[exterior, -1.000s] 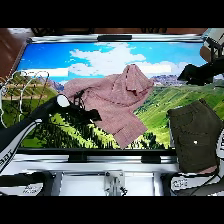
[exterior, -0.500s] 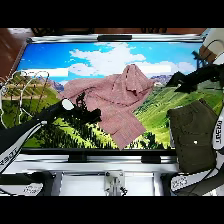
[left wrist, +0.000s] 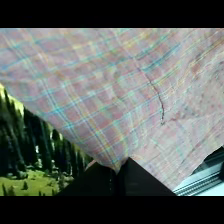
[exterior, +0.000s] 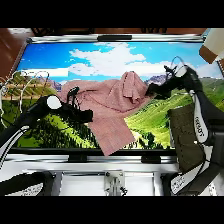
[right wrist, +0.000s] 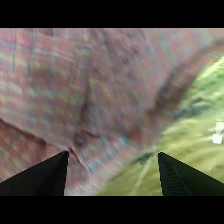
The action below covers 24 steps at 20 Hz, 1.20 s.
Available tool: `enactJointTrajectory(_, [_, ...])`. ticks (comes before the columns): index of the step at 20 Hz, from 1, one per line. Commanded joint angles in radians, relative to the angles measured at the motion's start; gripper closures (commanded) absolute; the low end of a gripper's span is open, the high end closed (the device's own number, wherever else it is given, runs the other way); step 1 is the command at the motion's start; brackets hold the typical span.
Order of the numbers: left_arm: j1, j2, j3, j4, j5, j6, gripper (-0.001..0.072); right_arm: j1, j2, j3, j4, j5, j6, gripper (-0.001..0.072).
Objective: Fold the shirts.
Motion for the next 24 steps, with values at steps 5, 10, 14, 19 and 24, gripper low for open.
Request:
enactJointTrajectory(5, [0.0,0.031,0.001,0.03,-0.003,-0.01,0.0678,0.116,-0.055,-0.007,-0.145,0.089,0.063,0.0212])
enactJointTrajectory(10, [0.014,0.037,0.004,0.039,0.007,0.019,0.0679,0.133,-0.001,-0.007,-0.3,0.143,0.049,0.0658])
enactJointTrajectory(14, [0.077,0.097,0.151,0.139,-0.021,0.145,0.0679,0.134,0.196,-0.003,-0.294,0.065,-0.047,0.0658])
enactJointTrajectory(19, [0.121,0.273,0.646,0.175,-0.042,0.347,0.0679,0.135,0.55,0.157,-0.12,0.113,-0.2,0.0658])
enactJointTrajectory(24, [0.121,0.435,0.998,0.178,-0.042,0.231,0.068,0.137,0.869,0.249,-0.025,0.117,-0.074,0.0658])
